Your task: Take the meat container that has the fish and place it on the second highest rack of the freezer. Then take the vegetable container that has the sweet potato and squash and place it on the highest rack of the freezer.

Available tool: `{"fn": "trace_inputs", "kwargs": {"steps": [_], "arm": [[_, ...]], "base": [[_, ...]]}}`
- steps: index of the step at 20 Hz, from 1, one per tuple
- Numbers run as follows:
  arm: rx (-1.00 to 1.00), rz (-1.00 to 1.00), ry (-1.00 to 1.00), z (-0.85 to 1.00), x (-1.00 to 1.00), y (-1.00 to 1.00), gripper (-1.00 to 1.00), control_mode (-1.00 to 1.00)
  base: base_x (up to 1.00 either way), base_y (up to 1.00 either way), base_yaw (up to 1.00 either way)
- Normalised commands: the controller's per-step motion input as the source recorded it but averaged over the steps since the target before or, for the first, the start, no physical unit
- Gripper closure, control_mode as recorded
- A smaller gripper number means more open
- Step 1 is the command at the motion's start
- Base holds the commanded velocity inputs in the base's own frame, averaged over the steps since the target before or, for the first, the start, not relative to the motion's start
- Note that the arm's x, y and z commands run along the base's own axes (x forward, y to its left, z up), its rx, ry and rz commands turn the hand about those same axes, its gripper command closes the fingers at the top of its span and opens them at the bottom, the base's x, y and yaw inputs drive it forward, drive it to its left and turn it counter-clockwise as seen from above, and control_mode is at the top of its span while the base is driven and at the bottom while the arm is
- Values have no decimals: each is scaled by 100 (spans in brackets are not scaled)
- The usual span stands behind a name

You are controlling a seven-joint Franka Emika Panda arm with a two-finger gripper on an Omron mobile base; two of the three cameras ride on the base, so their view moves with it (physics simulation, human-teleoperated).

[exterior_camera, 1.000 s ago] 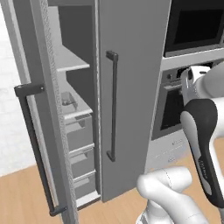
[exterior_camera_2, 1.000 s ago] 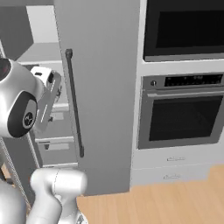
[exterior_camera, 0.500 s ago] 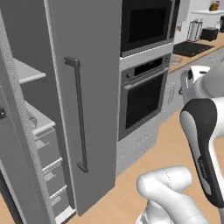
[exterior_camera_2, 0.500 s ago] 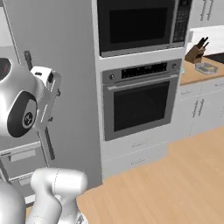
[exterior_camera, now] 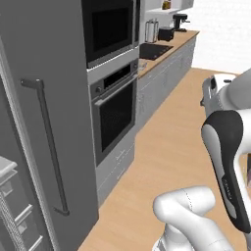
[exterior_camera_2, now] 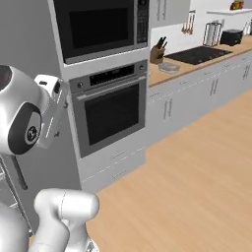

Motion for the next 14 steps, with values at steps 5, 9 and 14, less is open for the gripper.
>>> {"fn": "trace_inputs", "kwargs": {"steps": [5, 9, 14], "arm": [[0, 0, 0, 0, 0, 0, -100, 100], [0, 0, 0, 0, 0, 0, -100, 100], [0, 0, 0, 0, 0, 0, -100, 100]], "base": [[35, -7, -15], [20, -38, -44], [55, -32, -49]]}}
